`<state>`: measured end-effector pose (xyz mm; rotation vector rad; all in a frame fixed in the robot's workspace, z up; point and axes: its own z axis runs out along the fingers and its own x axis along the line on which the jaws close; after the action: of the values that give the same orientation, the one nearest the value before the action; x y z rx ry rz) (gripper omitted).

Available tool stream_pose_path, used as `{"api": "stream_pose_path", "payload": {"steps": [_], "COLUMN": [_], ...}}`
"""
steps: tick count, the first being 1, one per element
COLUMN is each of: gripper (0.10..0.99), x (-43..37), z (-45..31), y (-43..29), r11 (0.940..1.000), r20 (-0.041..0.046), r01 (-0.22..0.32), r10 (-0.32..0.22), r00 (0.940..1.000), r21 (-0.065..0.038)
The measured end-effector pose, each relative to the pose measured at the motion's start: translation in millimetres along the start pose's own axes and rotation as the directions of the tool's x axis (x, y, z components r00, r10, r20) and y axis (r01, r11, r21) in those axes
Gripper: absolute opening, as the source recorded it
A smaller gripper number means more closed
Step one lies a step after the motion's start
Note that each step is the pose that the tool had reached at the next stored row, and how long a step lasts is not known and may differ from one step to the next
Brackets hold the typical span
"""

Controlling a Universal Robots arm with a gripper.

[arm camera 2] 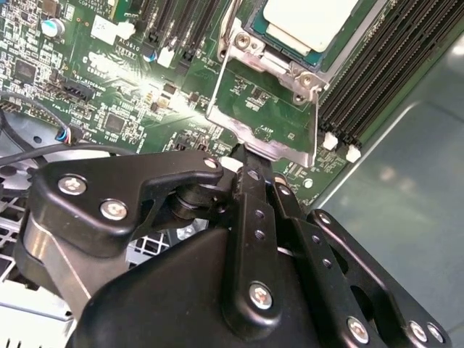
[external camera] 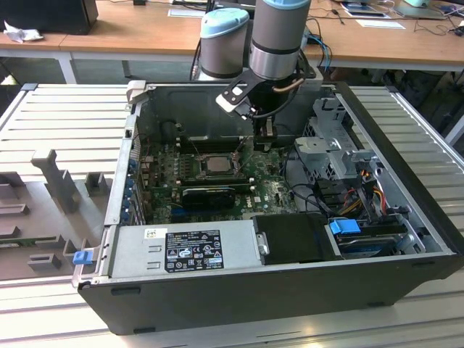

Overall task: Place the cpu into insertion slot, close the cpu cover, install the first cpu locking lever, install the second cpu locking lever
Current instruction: 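Close the cpu cover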

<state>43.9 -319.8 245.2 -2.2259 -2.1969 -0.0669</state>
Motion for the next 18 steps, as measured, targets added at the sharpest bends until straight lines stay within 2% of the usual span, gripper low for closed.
{"api": "stream_pose_path", "payload": {"steps": [18], "gripper": [0.106], "x": [-0.1], "z": [-0.1], "y": [-6.9], "r11": [1.0000], "r20": [-0.0001], "r01": [0.000], "r10": [0.000], "r00": [1.0000], "r21": [0.000]}}
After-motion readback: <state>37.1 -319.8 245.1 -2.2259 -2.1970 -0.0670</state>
